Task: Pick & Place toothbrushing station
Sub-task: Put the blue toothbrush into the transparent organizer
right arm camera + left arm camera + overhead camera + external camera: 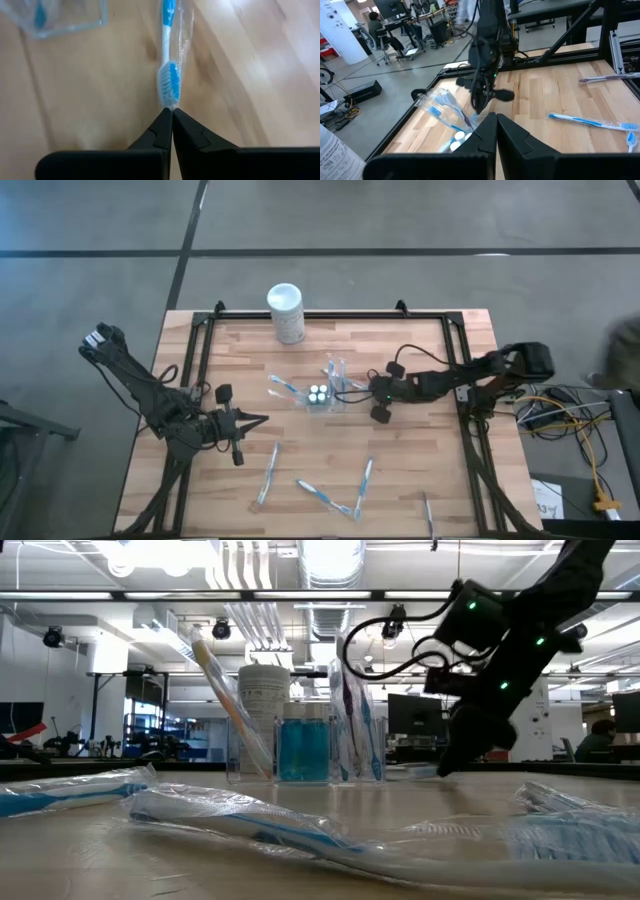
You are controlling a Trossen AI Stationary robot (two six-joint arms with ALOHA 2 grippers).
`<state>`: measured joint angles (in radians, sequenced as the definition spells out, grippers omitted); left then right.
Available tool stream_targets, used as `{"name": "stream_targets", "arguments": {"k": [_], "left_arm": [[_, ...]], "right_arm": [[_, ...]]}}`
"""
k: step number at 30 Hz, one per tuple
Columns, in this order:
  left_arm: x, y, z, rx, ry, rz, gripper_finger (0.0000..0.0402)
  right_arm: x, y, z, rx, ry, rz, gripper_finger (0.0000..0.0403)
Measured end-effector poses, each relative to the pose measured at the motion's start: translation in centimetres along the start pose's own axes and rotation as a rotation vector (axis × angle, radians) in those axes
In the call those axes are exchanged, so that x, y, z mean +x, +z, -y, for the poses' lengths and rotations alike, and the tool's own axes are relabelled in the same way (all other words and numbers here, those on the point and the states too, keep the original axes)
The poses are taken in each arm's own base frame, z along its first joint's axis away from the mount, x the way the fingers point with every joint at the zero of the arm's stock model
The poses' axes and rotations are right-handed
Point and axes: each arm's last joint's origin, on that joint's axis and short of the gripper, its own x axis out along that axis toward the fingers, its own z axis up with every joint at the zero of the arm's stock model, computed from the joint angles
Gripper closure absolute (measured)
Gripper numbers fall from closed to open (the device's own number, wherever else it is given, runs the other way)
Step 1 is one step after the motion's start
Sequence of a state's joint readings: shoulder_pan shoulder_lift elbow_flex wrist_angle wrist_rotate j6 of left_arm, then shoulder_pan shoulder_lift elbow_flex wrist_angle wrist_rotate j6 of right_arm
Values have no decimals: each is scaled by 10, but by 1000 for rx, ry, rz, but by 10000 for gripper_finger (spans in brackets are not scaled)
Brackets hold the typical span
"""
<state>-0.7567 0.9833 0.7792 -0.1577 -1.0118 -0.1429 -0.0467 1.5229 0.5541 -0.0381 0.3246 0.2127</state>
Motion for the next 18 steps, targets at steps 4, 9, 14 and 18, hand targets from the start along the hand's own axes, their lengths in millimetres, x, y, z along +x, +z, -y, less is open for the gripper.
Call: {"name": "stream_targets", "arguments": {"k": [4,9,14,18], "left_arm": [[0,0,0,0,0,0,390],[0,0,0,0,-1,0,390],[0,0,0,1,-1,0,390],[0,-1,0,13,0,-1,390]], "right_arm": [[-24,-6,0,66,10,-54,394],[-55,-10,-1,80,104,-93,394],[-82,-4,1,28,148,-32,372],[-101,-2,9,35,149,-39,330]]}}
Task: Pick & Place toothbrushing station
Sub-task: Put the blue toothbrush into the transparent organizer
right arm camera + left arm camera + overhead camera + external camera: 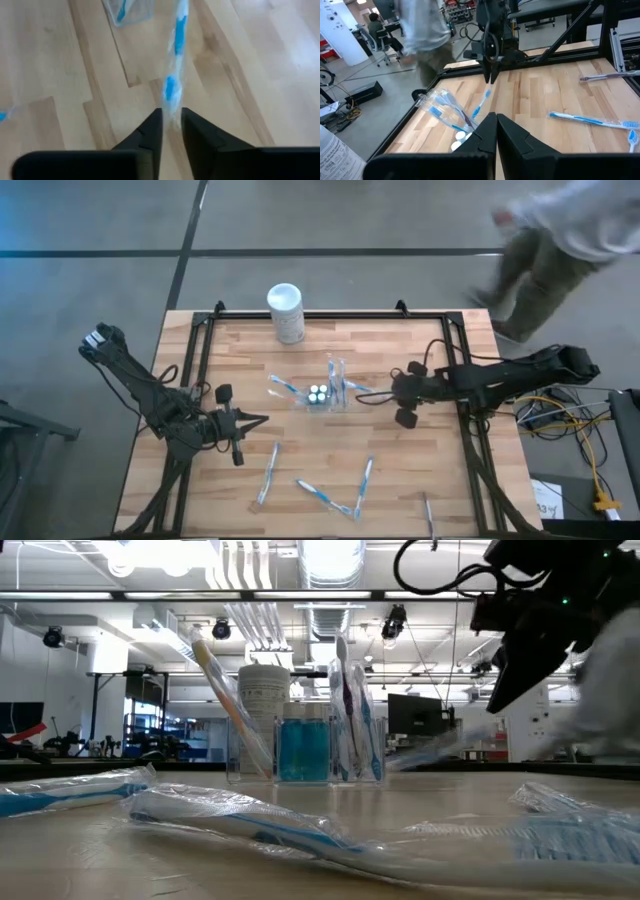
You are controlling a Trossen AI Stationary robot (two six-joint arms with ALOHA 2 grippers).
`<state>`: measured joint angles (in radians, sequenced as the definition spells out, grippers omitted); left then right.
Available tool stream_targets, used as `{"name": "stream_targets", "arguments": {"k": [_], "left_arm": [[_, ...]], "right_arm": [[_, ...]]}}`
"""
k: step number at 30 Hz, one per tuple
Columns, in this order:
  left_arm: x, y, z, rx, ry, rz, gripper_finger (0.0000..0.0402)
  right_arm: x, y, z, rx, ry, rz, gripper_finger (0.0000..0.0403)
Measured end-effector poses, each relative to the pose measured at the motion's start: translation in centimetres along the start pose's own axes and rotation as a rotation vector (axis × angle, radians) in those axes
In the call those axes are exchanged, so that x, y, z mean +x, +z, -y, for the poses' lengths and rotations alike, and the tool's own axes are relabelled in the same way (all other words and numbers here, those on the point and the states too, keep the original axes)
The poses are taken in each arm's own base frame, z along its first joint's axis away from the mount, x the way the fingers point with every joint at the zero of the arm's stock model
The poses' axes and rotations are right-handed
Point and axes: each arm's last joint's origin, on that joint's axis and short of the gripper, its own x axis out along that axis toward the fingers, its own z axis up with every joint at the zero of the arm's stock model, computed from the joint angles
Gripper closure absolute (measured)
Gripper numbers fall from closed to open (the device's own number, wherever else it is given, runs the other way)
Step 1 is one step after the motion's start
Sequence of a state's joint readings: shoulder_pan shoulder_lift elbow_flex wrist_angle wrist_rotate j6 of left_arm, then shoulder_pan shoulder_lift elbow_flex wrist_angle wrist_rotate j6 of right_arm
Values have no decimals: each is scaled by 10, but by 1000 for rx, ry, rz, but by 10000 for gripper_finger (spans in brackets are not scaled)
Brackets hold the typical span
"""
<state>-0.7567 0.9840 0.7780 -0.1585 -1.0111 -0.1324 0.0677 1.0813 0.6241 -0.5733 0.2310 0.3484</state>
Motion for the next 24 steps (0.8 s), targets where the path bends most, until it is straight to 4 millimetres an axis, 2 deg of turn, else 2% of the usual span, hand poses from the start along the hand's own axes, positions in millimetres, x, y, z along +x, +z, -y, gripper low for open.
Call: {"name": "stream_targets", "arguments": {"k": [7,12,17,24], "left_arm": [[0,-1,0,-9,-3,-1,390],[1,-7,1,0,-4,-12,390],[2,-9,1,23,2,-15,390],[2,-8,1,6,3,-7,390]], "right_arm": [[-14,-9,9,102,-89,-61,262],[-10,3,5,25,-73,46,231],[12,18,-2,-68,-69,103,204],[66,23,12,-115,-161,-26,192]]}}
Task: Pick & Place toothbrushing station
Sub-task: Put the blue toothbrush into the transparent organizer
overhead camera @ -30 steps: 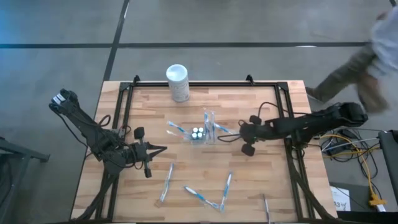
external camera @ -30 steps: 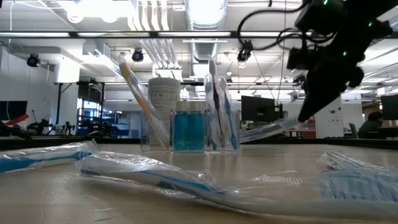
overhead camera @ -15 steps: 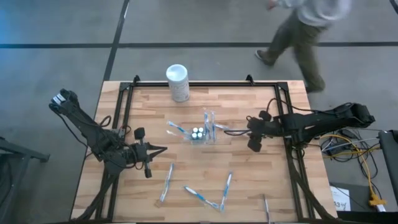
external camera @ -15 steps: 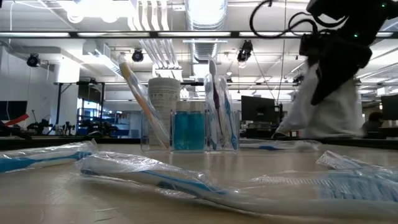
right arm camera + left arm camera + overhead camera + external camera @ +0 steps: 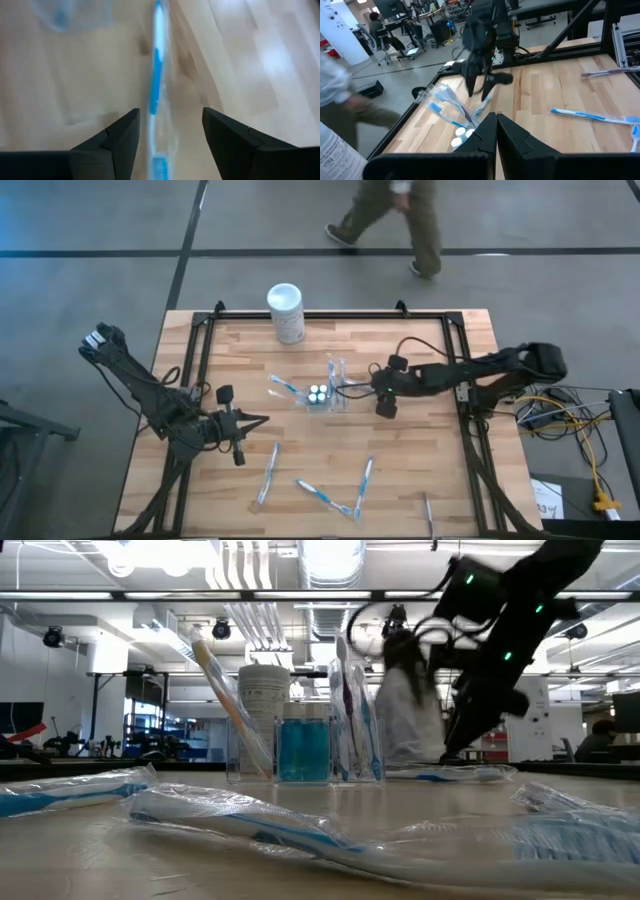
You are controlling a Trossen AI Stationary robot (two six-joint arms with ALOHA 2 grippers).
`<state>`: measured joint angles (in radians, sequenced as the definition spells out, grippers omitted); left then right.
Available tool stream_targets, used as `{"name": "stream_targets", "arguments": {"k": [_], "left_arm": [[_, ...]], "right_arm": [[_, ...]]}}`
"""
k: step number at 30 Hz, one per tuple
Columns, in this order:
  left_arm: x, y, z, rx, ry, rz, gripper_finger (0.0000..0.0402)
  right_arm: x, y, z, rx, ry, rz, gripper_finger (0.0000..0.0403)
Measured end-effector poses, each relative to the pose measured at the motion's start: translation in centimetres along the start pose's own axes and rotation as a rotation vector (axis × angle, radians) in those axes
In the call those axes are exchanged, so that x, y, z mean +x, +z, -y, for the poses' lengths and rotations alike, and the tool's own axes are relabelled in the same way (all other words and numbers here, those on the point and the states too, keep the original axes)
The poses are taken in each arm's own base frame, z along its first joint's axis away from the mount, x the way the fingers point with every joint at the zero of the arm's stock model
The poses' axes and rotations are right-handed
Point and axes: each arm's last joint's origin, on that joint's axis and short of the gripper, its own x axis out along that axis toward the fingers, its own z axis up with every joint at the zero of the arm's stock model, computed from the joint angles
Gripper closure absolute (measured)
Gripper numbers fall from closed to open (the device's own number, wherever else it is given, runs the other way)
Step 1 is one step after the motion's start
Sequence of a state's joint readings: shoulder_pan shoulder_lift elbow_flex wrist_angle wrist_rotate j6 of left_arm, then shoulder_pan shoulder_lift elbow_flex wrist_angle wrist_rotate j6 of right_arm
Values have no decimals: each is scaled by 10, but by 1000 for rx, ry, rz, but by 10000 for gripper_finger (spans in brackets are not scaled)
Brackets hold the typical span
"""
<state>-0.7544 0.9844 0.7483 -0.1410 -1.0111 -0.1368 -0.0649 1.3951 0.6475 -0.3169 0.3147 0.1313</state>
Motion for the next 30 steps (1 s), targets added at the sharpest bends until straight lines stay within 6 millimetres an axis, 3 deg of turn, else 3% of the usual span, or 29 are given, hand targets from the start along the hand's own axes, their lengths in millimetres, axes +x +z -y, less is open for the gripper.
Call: {"name": "stream_targets", "arguments": {"k": [7,14,19,25,30], "left_arm": [[0,0,0,6,1,-1,390],[0,0,0,7,0,-1,390],[0,0,0,6,0,-1,390],[0,0,0,4,0,-1,390],[0,1,0,-15,-1,5,390]], "right_arm": [[35,8,4,-55,51,-52,203],[55,3,1,-65,111,-146,223],[54,1,2,-61,112,-173,276],[42,1,6,-53,112,-170,377],[27,0,12,-44,82,-161,393]]}}
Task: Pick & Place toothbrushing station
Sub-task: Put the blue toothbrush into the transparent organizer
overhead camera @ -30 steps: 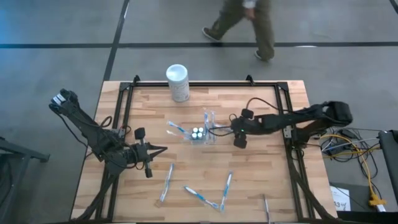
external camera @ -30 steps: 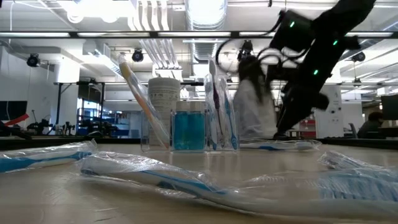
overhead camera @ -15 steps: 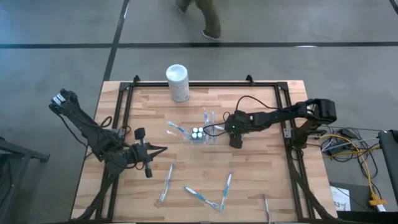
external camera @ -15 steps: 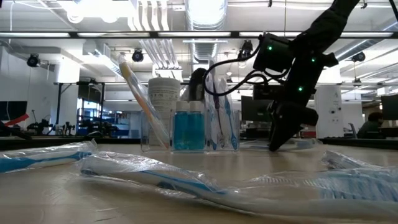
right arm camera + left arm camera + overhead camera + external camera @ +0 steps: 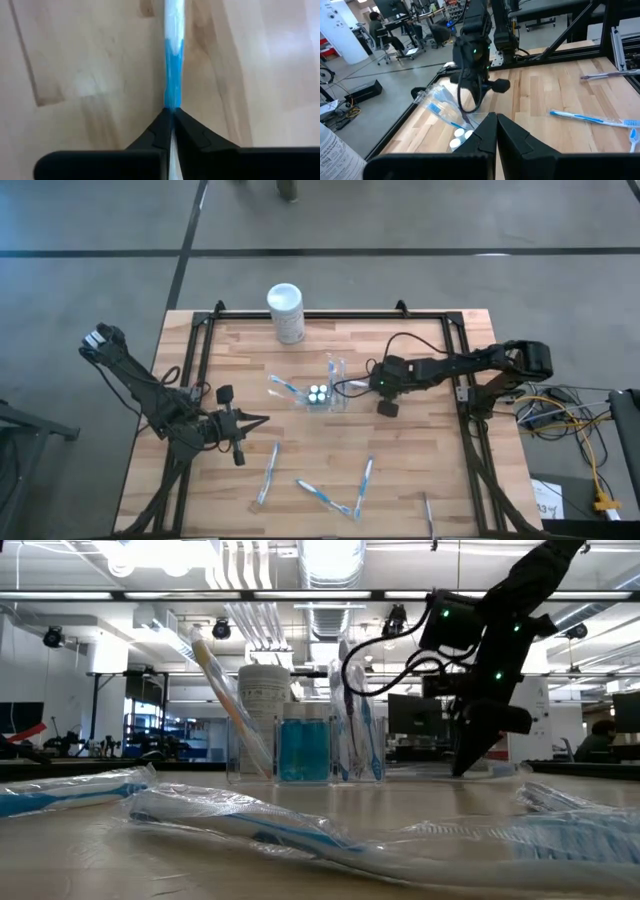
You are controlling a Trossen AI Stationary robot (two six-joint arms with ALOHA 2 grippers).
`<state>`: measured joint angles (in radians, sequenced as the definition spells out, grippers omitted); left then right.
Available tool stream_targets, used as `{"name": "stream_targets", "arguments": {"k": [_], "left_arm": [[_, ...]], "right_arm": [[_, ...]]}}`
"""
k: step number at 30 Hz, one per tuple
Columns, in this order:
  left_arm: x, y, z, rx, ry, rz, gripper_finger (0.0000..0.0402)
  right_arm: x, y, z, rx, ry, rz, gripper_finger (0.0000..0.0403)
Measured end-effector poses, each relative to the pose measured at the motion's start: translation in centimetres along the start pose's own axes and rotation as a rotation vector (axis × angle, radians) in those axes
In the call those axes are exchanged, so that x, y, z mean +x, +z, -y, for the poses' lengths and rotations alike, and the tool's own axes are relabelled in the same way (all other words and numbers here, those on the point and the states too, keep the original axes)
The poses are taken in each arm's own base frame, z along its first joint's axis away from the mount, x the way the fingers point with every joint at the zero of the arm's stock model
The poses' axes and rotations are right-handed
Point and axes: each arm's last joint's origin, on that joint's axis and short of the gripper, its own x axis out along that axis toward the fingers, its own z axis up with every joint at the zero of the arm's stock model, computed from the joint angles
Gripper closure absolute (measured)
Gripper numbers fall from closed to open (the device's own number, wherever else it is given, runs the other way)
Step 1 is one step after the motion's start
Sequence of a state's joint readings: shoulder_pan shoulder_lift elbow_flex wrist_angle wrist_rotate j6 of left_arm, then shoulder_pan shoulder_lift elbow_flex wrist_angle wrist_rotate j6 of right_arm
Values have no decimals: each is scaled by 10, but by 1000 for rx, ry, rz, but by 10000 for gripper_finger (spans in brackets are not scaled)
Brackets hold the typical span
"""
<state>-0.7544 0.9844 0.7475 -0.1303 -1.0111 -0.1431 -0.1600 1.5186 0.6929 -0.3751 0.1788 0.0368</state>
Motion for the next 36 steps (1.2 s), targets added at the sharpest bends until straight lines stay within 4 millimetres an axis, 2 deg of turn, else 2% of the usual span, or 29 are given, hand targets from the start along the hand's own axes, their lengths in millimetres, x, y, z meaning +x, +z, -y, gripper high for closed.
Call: {"name": "stream_targets", "arguments": {"k": [6,12,18,22,26,30,33,36], "left_arm": [[0,0,0,15,0,0,390],[0,1,0,6,2,6,390],[0,7,0,-18,2,45,390],[3,13,-3,-52,21,54,390],[9,17,-8,-69,17,52,390],[18,19,-13,-34,-120,12,386],[22,34,-19,-16,-97,-19,363],[31,45,-15,99,-70,-87,325]], "right_arm": [[-33,-1,10,42,-99,85,395],[-76,1,19,81,-192,241,395],[-123,12,24,49,-263,345,395],[-152,28,19,-35,-265,391,395],[-166,50,1,-181,-244,421,395],[-172,72,-31,-345,-323,390,395],[-167,87,-60,-457,-415,349,395],[-160,101,-86,-518,-493,337,394]]}}
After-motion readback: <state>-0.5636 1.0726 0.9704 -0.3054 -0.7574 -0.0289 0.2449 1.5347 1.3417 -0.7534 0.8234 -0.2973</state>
